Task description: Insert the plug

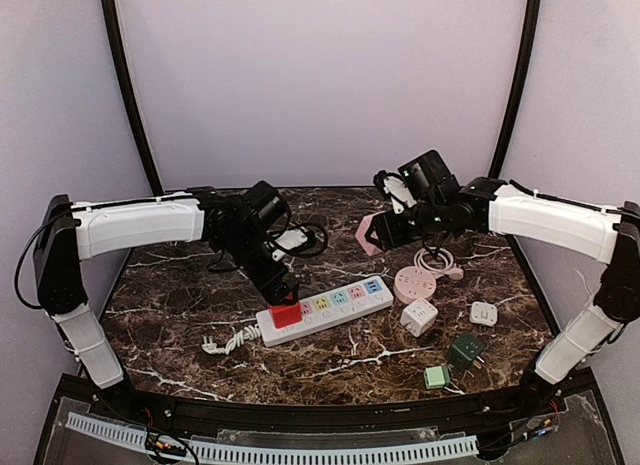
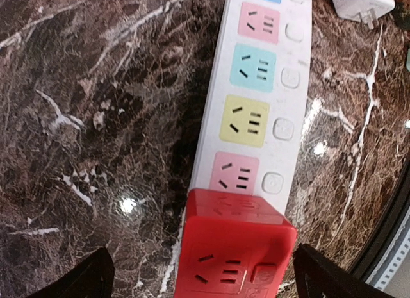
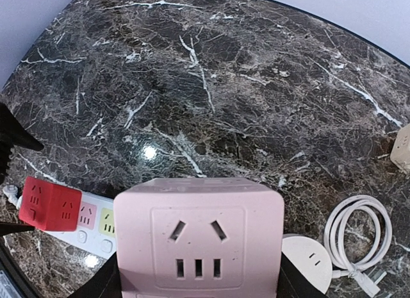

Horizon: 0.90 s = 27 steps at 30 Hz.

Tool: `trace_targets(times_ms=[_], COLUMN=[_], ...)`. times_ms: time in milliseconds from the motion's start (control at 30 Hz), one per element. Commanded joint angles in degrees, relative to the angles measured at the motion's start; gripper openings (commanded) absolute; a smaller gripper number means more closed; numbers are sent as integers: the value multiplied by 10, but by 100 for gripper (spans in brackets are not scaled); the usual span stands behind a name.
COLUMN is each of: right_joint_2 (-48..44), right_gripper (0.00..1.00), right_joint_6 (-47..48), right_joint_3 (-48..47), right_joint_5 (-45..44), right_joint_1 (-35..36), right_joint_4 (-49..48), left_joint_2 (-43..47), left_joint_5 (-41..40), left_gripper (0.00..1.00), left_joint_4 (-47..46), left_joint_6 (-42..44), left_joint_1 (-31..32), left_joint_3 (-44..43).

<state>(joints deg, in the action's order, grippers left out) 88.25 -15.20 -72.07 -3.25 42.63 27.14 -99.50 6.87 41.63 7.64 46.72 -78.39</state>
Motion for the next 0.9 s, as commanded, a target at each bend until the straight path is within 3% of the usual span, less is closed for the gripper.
trace_targets(times_ms=[0, 133, 233, 333, 567, 633, 767, 800, 833, 867], right_joint_2=[-33, -50, -55, -61, -70, -64, -64, -65, -67, -70], right_gripper=[0, 0, 0, 0, 0, 0, 0, 0, 0, 0], right_joint_6=[-45, -80, -101, -106, -104, -102, -99, -98, -97, -96], right_joint_3=[-19, -43, -50, -51, -49, -52, -53, -51, -48, -44], right_joint_5=[23, 49, 54, 50, 79, 90, 94, 96, 99, 103], right_joint_1=[18, 29, 43, 58, 87, 92, 96, 96, 96, 96], right_joint_4=[5, -8, -23, -30, -65, -65, -68, -72, -78, -84], left_joint_2=[95, 191, 167, 129, 98, 96, 97, 97, 99, 100], left_joint_5=[9, -46, -137, -173, -159, -161, -156, -154, -150, -147], left_gripper=[99, 99, 99, 99, 98, 94, 74, 59, 51, 35], left_joint_4=[-69, -318, -476, -532, -612, -626, -619, -613, -608, -601], left_joint_6=[29, 172, 276, 276, 279, 284, 280, 281, 280, 276], left_joint_1=[1, 55, 104, 116, 117, 117, 116, 116, 116, 117], left_joint_3=[0, 113, 139, 117, 129, 131, 132, 132, 132, 132])
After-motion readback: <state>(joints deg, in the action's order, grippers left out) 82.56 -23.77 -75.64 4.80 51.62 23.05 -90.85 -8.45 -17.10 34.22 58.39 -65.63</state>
